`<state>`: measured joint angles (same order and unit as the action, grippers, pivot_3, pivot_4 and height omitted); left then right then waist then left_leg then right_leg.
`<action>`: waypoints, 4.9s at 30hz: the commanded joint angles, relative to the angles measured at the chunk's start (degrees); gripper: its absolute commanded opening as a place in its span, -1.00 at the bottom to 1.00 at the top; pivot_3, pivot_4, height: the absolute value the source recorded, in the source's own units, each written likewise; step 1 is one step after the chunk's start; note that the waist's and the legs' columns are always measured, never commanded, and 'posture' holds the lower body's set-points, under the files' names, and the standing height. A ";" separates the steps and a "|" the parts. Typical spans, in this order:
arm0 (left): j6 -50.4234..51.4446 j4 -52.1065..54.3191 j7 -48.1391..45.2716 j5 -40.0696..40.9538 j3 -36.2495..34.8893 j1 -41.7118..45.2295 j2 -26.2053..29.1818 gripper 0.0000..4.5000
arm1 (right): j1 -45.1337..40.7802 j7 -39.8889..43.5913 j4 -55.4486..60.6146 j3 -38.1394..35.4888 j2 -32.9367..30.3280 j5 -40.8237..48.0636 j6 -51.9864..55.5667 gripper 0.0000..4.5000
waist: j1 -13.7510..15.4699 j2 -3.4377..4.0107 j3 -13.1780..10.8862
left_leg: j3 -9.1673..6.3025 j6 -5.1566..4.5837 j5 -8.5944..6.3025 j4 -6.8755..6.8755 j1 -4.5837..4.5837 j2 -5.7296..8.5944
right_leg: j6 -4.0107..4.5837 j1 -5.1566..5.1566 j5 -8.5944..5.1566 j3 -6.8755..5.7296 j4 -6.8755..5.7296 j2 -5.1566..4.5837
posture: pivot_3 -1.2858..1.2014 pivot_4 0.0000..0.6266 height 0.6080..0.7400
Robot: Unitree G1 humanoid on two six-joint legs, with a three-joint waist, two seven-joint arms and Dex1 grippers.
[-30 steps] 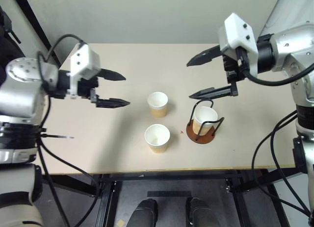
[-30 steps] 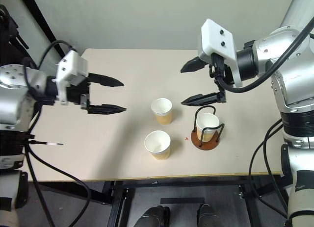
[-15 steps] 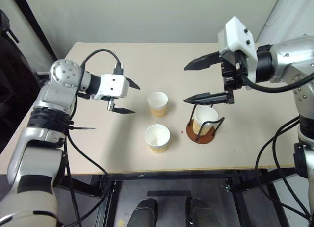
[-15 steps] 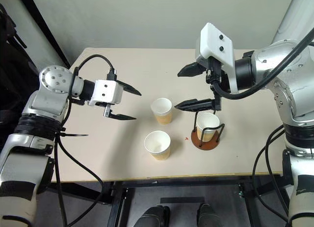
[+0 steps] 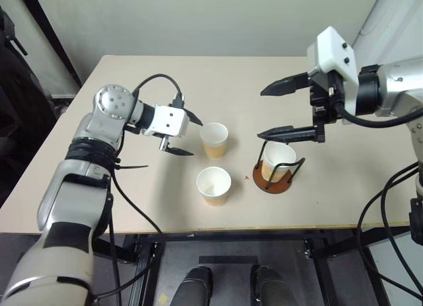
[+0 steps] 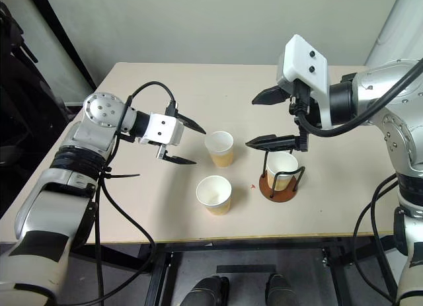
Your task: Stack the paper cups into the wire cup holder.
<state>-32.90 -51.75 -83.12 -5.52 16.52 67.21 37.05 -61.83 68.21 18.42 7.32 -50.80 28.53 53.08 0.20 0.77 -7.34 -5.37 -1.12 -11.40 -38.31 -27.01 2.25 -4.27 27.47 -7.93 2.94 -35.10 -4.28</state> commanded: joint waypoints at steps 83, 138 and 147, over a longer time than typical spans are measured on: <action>14.90 -0.73 -9.38 34.01 31.53 30.62 -16.15 -0.99 | 43.39 -6.83 10.77 -38.64 -23.66 12.06 10.42 1.00 | 1.61 -0.02 -0.07 | 1.05 -1.14 -1.01 -1.79 -0.29 0.25 | -2.21 -0.67 -0.16 0.46 0.29 -0.33 | 0.03 -0.52 1.00; 32.22 14.84 -9.38 43.12 20.38 26.19 -4.47 0.98 | 29.65 -15.37 10.83 -35.13 -23.73 29.15 14.71 1.00 | 1.21 0.07 -0.03 | 1.38 -1.44 -1.30 -1.97 -0.25 1.02 | -3.19 -0.85 -0.20 0.49 0.50 -0.98 | 0.03 -0.52 1.00; 24.30 43.82 -9.38 45.30 33.47 12.90 23.99 0.98 | 23.80 -16.62 9.92 -27.91 -22.34 31.58 12.87 1.00 | 1.62 0.30 0.09 | 1.03 -1.31 -1.36 -2.03 -0.05 1.12 | -2.71 -1.04 -0.78 0.31 0.20 -0.99 | 0.03 -0.52 1.00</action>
<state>-6.72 -12.38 -90.75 39.49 50.77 80.15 59.87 -36.71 51.95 28.76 -20.76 -72.96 59.73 67.41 1.83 1.07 -7.25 -4.37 -2.44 -12.76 -40.36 -27.06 3.41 -6.78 26.39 -8.82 3.18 -34.85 -5.18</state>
